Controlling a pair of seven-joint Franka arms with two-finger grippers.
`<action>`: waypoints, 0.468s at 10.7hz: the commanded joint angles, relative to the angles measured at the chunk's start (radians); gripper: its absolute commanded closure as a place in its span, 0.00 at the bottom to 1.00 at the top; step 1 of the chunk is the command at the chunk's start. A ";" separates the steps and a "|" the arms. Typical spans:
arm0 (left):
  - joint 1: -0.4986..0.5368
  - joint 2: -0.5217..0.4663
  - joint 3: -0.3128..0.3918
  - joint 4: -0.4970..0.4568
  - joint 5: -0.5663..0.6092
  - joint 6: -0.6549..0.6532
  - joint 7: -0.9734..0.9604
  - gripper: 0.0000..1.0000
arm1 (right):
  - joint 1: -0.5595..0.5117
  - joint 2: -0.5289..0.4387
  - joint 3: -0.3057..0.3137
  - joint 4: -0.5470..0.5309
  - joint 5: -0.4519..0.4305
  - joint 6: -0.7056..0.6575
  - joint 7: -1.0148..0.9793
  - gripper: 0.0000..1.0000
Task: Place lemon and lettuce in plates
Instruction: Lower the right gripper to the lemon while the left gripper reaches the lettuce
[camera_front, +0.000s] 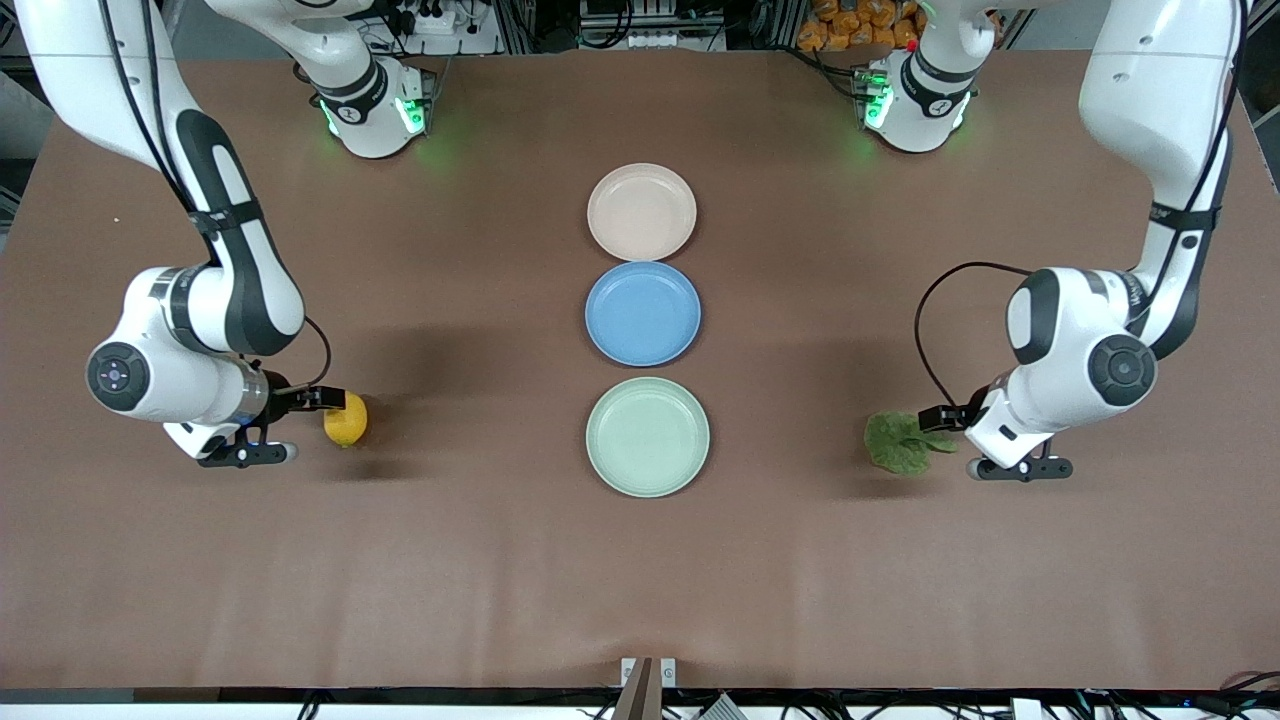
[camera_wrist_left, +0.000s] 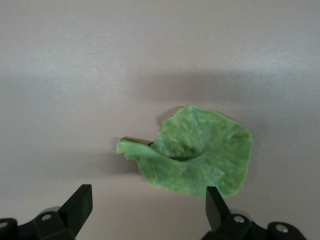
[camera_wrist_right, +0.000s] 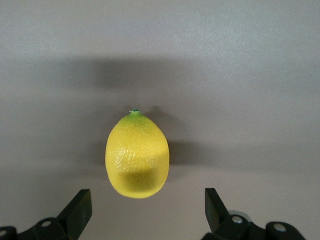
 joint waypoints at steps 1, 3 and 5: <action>-0.015 0.070 0.002 0.014 0.005 0.065 0.018 0.00 | 0.008 0.033 0.001 -0.006 0.016 0.028 0.051 0.00; -0.023 0.106 0.002 0.014 0.003 0.097 0.018 0.00 | 0.027 0.059 0.001 -0.006 0.016 0.068 0.082 0.00; -0.023 0.121 0.002 0.016 0.003 0.117 0.018 0.02 | 0.027 0.087 0.001 -0.006 0.016 0.120 0.082 0.00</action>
